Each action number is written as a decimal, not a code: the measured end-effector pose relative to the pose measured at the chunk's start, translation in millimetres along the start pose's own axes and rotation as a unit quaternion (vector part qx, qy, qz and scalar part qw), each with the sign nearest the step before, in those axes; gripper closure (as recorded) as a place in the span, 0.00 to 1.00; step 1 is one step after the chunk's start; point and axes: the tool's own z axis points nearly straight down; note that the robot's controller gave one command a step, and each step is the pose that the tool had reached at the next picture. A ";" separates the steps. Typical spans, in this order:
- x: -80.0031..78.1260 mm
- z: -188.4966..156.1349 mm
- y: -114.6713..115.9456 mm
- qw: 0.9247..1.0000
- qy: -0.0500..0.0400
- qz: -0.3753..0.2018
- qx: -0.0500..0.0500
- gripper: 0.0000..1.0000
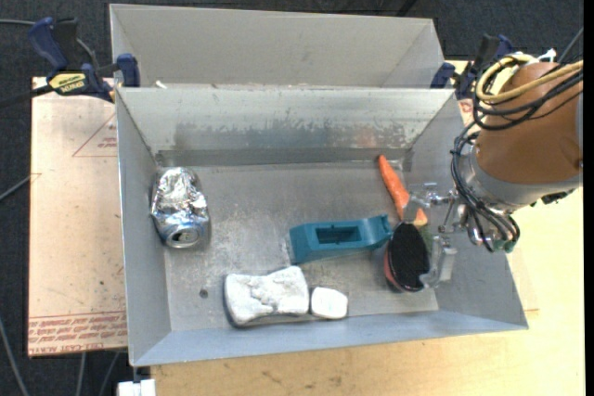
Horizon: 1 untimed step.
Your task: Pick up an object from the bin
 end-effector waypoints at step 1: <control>-1.5 -4.4 0.3 1.000 -0.004 -0.001 0.001 0.00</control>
Offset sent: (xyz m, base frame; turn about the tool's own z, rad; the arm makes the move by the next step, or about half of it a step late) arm 0.0512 0.0509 -0.0912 -0.2203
